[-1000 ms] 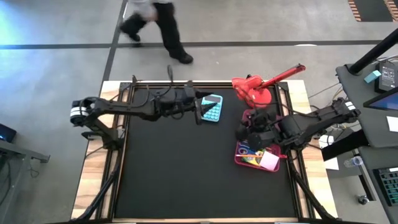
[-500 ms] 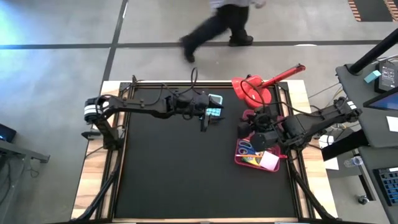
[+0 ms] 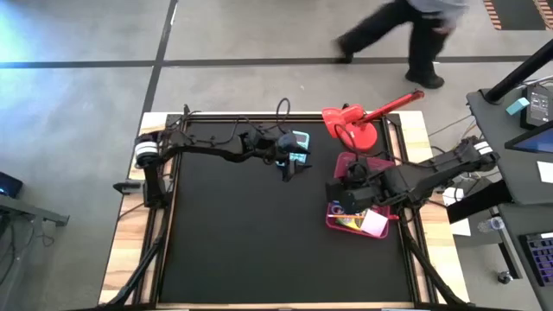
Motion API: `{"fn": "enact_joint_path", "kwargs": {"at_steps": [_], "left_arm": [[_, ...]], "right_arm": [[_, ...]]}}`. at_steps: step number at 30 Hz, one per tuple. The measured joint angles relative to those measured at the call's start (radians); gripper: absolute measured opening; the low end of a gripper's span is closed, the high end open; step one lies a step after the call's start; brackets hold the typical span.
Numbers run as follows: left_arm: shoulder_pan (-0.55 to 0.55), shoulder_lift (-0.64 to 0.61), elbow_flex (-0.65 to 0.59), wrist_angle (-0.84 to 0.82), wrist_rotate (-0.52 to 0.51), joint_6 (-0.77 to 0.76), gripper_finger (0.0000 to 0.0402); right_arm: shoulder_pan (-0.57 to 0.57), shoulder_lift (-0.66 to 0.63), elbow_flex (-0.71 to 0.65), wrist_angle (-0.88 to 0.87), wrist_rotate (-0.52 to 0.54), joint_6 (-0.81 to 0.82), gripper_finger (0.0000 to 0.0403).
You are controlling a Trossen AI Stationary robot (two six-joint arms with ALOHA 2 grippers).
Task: Pack school essentials
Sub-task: Close the red supply box
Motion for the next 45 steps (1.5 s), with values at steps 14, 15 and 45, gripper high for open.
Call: {"fn": "enact_joint_path", "kwargs": {"at_steps": [14,15,45], "left_arm": [[0.003,0.204,0.111,0.015,-0.002,-0.087,0.0235],[0.002,0.215,0.123,0.007,-0.002,-0.087,0.0235],[0.002,0.361,0.325,-0.001,-0.038,-0.079,0.0235]], "right_arm": [[-0.008,0.005,-0.262,0.174,-0.234,0.06,0.0134],[-0.008,0.005,-0.265,0.173,-0.264,0.048,0.0133],[-0.007,0.203,-0.314,0.413,-0.613,-0.221,0.0121]]}}
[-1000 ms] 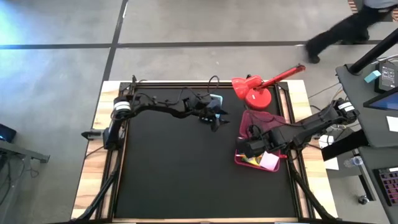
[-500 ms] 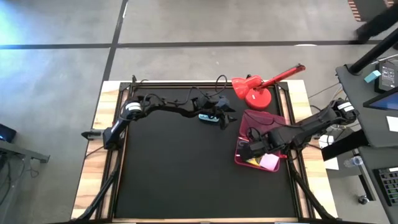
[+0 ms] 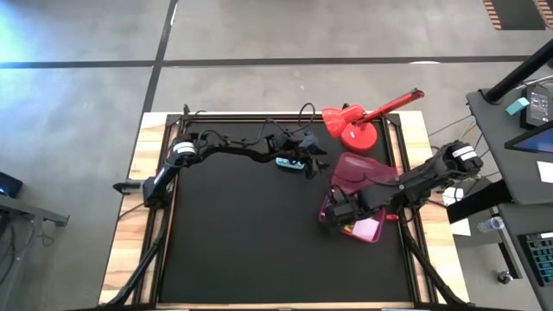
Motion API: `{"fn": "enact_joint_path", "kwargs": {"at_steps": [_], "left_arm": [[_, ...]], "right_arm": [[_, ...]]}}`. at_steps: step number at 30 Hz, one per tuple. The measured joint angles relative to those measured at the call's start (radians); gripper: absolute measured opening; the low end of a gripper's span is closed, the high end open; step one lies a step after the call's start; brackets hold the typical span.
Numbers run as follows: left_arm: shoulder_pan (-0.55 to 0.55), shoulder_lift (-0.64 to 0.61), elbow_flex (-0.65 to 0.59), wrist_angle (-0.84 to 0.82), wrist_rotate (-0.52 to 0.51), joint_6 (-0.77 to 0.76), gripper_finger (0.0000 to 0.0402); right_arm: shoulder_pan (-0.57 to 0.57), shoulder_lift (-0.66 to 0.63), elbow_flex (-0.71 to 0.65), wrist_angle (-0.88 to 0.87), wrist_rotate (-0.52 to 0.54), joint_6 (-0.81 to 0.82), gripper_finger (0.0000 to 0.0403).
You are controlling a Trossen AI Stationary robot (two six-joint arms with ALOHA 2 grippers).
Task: Pack school essentials
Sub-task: Close the red supply box
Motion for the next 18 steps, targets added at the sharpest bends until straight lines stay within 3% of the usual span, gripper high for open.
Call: {"fn": "enact_joint_path", "kwargs": {"at_steps": [9,18], "left_arm": [[0.001,-0.012,-0.002,-0.004,0.0,0.0,0.0235],[0.004,-0.018,-0.003,-0.114,0.0,0.005,0.0235]], "right_arm": [[0.0,0.032,0.042,0.104,0.007,-0.066,0.0121],[0.015,-0.022,0.203,-0.16,0.036,-0.012,0.0121]]}}
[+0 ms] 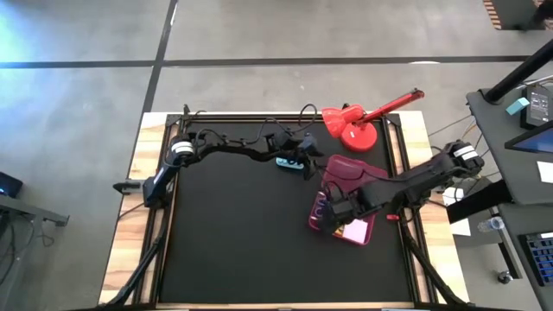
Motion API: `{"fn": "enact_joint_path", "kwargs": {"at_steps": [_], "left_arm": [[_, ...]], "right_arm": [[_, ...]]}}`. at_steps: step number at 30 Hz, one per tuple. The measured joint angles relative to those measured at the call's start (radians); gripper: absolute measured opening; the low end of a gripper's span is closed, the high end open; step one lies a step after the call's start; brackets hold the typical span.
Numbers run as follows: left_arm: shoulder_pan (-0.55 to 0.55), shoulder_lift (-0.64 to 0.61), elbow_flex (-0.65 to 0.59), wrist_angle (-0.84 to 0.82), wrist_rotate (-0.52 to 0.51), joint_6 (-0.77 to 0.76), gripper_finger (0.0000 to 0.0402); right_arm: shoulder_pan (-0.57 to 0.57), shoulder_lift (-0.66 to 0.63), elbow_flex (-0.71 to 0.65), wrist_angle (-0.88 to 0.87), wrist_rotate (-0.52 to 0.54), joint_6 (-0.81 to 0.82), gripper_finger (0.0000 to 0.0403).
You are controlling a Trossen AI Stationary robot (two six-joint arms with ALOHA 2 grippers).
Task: Pack school essentials
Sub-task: Close the red supply box
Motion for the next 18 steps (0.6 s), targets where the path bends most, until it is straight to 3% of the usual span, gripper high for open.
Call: {"fn": "enact_joint_path", "kwargs": {"at_steps": [18], "left_arm": [[0.017,0.012,-0.016,0.0,-0.038,0.106,0.0235]], "right_arm": [[0.269,0.146,0.132,0.046,-0.01,0.297,0.0121]]}}
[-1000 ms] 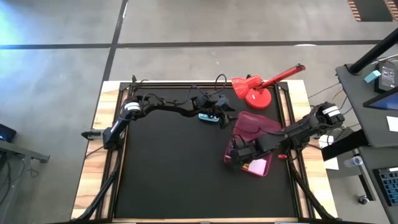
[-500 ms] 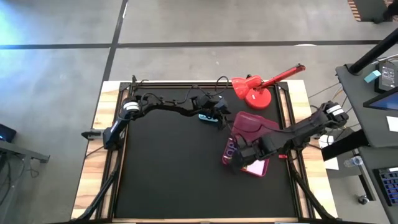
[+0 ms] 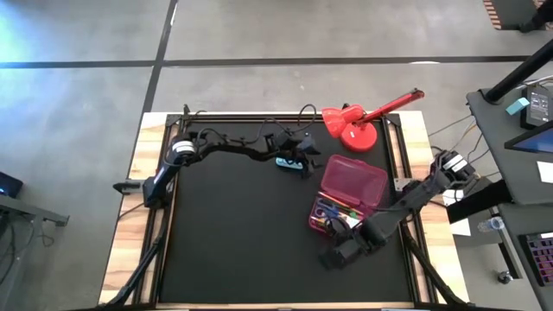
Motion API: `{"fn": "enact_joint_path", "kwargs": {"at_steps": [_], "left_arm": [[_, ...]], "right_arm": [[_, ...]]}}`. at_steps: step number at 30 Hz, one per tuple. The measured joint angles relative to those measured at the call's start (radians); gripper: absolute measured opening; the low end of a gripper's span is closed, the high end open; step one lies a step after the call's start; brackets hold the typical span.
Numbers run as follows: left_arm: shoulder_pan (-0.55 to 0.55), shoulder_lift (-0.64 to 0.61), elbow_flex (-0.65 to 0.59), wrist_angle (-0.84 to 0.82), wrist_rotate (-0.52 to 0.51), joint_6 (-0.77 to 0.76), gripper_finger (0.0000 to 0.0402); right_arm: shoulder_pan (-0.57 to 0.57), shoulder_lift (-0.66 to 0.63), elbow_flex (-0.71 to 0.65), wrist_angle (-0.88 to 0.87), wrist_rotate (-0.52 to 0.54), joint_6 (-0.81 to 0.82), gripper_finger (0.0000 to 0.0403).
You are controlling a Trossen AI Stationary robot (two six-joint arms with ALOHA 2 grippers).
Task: Pack school essentials
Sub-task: Close the red supply box
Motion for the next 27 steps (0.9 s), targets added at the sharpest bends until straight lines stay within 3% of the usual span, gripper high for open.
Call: {"fn": "enact_joint_path", "kwargs": {"at_steps": [12,27], "left_arm": [[0.01,0.036,-0.001,0.098,-0.078,-0.005,0.0235],[-0.007,0.128,0.116,0.125,-0.041,-0.11,0.0235]], "right_arm": [[0.004,0.127,0.012,-0.024,-0.031,0.037,0.0121],[0.004,0.134,-0.004,-0.121,-0.078,0.034,0.0121]]}}
